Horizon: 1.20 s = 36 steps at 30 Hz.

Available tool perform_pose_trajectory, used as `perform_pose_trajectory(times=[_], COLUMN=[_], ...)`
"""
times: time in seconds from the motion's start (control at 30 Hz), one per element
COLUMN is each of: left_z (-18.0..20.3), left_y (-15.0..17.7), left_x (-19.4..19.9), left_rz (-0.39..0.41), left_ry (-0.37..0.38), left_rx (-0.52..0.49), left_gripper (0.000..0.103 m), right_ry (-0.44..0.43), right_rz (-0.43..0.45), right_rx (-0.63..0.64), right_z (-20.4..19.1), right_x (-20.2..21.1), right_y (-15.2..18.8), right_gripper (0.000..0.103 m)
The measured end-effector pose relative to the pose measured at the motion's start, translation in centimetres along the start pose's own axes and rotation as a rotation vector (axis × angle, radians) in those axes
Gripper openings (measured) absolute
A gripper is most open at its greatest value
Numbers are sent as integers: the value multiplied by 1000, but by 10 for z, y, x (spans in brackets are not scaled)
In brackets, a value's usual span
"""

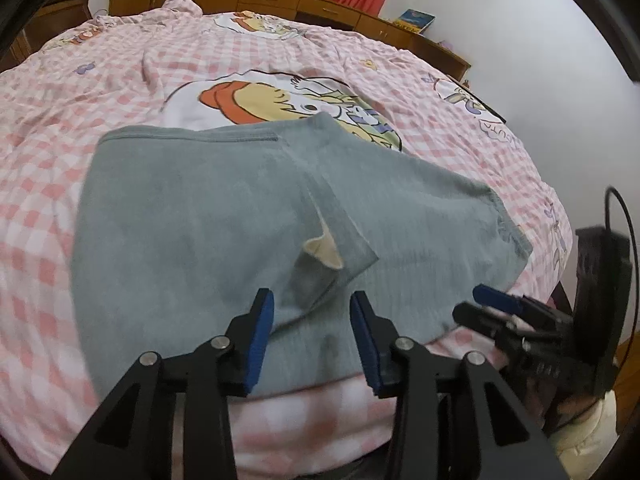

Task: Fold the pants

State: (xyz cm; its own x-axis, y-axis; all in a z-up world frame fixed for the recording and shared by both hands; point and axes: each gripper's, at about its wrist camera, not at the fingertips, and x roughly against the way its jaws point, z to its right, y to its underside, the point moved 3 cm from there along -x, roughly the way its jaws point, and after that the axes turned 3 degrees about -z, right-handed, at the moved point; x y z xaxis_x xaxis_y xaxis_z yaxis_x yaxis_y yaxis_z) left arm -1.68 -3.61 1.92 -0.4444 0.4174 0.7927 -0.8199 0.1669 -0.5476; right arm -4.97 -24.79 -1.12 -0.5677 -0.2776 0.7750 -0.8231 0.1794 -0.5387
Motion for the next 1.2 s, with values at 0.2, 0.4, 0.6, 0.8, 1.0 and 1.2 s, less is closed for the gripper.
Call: perform_pose_trajectory(times=[0.2, 0.4, 0.6, 0.8, 1.0, 1.2], left_z=[-28, -64, -88, -100, -99, -103], left_y=[1, 6, 25, 30, 31, 33], left_x=[28, 36, 22, 18, 19, 25], left_rz=[60, 77, 12, 15, 23, 37], left_ry=[-92, -232, -243, -184, -160, -135], left_rx=[57, 99, 143, 191, 198, 210], left_gripper=[53, 53, 55, 58, 59, 59], right_ry=[-99, -131, -149, -168, -186, -167], right_rz=[-7, -63, -104, -136, -157, -167], right_rx=[-11, 89, 154, 147, 206, 245], right_z=[-21, -65, -97, -117, -141, -155], right_x=[-1, -29, -59, -81, -96, -93], right_y=[-31, -56, -74, -89, -87, -95], right_gripper=[75, 75, 75, 75, 53, 12])
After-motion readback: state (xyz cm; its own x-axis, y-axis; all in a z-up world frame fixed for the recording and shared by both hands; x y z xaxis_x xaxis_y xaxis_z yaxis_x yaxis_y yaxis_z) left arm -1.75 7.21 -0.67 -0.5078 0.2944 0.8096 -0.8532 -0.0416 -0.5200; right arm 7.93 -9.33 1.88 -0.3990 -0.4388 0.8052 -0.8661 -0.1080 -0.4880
